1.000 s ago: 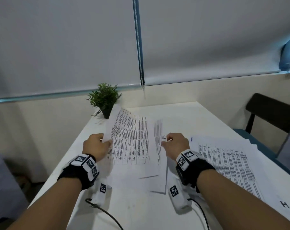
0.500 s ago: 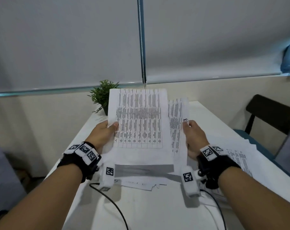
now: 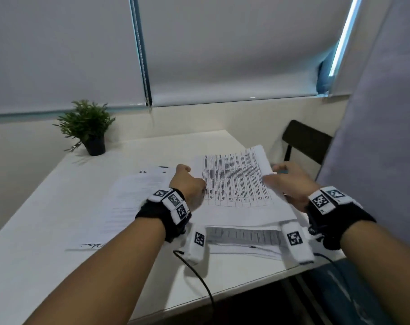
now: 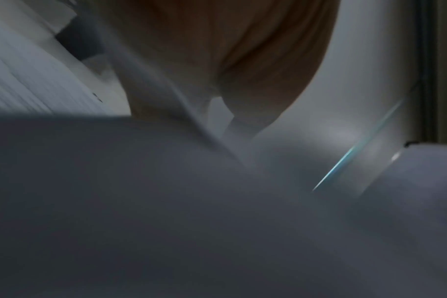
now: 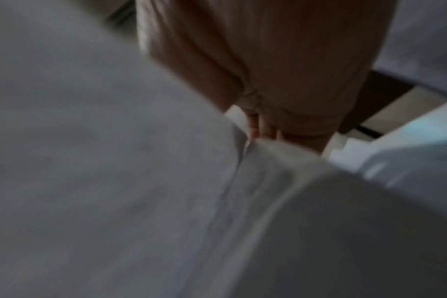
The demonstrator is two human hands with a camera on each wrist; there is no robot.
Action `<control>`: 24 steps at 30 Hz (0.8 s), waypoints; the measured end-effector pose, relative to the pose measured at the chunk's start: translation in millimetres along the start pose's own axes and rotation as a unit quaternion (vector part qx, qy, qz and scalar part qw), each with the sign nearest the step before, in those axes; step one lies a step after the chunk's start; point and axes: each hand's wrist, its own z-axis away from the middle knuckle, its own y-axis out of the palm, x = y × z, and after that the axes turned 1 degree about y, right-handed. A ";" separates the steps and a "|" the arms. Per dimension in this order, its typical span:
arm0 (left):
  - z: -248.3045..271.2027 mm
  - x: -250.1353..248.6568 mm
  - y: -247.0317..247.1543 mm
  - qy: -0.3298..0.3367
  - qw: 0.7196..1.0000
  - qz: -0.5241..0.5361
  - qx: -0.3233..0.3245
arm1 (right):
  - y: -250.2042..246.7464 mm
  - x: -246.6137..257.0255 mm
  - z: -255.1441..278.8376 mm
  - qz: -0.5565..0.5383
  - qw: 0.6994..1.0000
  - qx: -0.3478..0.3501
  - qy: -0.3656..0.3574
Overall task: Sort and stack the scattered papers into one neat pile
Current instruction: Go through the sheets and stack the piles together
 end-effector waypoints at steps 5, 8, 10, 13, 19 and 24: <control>0.1 -2.4 22.4 0.064 0.937 -0.343 0.017 | -17.0 -22.9 -2.5 0.270 0.962 -0.026 0.018; 0.5 -1.1 5.9 0.111 0.910 -0.399 -0.002 | -12.6 -26.6 -3.4 0.376 0.926 -0.041 0.007; 0.0 -2.3 -21.9 0.107 0.910 -0.400 -0.031 | -6.9 -22.9 -5.6 0.422 0.903 -0.076 -0.010; -4.7 5.4 -86.2 0.040 0.888 -0.455 -0.054 | 13.6 6.9 4.7 0.408 0.909 -0.050 -0.066; -5.6 65.7 -178.2 -0.143 0.839 -0.520 -0.072 | 119.1 67.4 17.0 0.325 0.927 0.150 -0.113; 1.6 78.3 -185.7 -0.129 0.844 -0.510 -0.102 | 211.4 84.1 25.0 0.356 0.901 0.221 -0.112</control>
